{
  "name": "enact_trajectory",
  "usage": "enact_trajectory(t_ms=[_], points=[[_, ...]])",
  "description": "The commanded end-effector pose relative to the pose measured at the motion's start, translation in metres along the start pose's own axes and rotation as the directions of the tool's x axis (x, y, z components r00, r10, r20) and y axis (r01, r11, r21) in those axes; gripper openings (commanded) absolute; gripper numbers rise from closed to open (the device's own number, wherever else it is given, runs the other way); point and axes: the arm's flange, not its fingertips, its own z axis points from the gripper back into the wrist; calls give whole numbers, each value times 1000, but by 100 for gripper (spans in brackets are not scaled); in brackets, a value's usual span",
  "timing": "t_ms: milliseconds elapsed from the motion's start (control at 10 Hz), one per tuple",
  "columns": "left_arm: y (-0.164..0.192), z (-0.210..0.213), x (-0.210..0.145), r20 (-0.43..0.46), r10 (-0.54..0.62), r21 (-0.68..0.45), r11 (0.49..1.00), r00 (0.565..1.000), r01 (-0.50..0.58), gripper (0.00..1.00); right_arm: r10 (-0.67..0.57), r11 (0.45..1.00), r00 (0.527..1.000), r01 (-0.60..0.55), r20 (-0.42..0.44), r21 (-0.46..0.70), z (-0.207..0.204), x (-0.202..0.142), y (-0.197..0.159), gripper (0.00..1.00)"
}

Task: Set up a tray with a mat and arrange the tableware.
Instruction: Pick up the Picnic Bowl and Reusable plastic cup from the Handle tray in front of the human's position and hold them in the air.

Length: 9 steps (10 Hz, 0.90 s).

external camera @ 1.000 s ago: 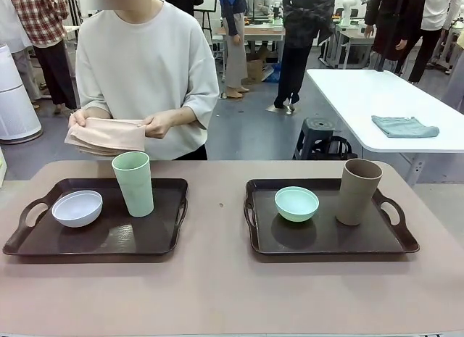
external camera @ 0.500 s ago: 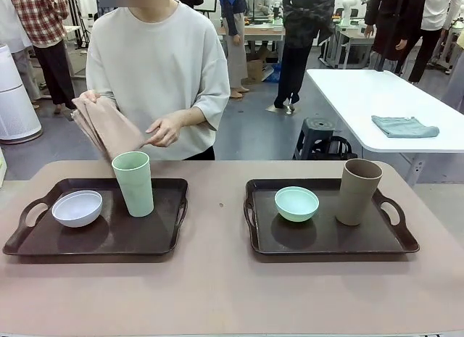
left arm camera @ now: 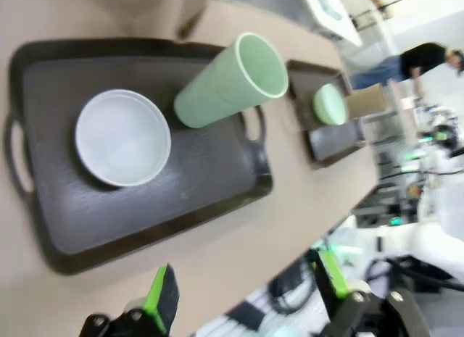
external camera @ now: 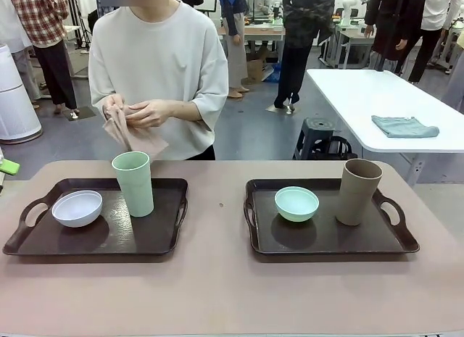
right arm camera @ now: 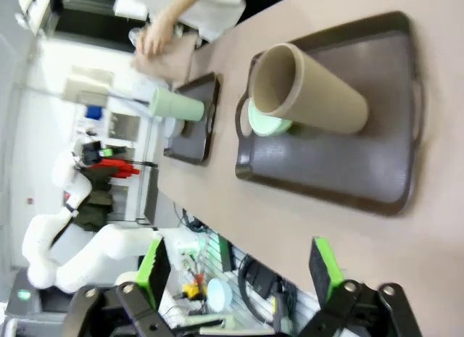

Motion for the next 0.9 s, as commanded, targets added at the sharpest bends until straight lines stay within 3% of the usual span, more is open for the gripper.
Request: enact_trajectory(t_ms=[0, 300, 500, 800], points=[[-23, -2, 18, -64, 19, 171, 985, 998, -7, 100, 181, 980, 983, -178, 21, -89, -33, 32, 57, 100], [-49, -13, 40, -116, 142, 346, 933, 983, -94, 100, 359, 922, 933, -360, -34, -144, -96, 79, 114, 100], [-69, -13, 62, -179, 291, 409, 891, 940, -198, 100, 455, 858, 884, -468, -112, -210, -164, 110, 132, 100], [-89, -12, 85, -210, 424, 492, 824, 881, -280, 100, 674, 665, 705, -709, -222, -233, -270, 126, 149, 100]])
